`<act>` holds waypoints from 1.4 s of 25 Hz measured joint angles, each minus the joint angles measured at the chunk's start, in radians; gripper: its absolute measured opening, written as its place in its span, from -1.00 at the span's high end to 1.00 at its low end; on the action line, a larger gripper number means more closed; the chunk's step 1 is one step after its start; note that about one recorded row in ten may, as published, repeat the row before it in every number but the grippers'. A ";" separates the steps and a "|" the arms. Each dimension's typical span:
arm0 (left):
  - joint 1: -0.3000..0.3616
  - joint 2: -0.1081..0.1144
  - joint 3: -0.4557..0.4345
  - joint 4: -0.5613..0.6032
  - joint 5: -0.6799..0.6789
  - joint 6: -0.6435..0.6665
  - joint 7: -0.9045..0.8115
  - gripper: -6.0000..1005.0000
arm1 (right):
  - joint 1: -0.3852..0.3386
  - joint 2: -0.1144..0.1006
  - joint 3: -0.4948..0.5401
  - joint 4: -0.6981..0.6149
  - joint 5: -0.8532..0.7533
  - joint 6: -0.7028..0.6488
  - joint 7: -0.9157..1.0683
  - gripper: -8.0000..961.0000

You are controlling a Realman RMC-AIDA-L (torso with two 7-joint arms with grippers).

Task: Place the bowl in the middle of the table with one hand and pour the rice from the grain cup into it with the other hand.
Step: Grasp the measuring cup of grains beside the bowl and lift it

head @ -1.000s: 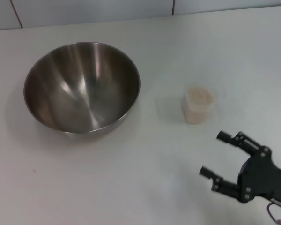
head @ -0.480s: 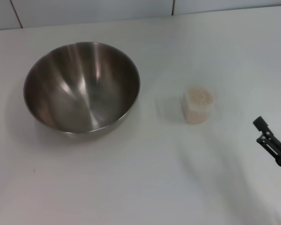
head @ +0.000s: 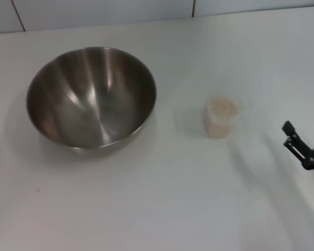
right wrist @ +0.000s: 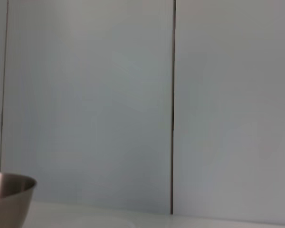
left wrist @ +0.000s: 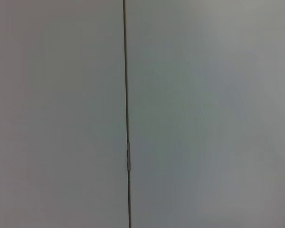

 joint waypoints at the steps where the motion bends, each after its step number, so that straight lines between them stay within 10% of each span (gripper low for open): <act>1: -0.001 0.000 0.000 -0.001 0.000 -0.003 0.000 -0.64 | 0.010 0.000 0.001 0.004 0.000 0.023 0.000 -0.72; 35: -0.005 -0.003 0.008 -0.003 0.001 -0.005 -0.007 -0.63 | 0.194 0.003 0.042 0.048 0.000 0.320 0.000 -0.65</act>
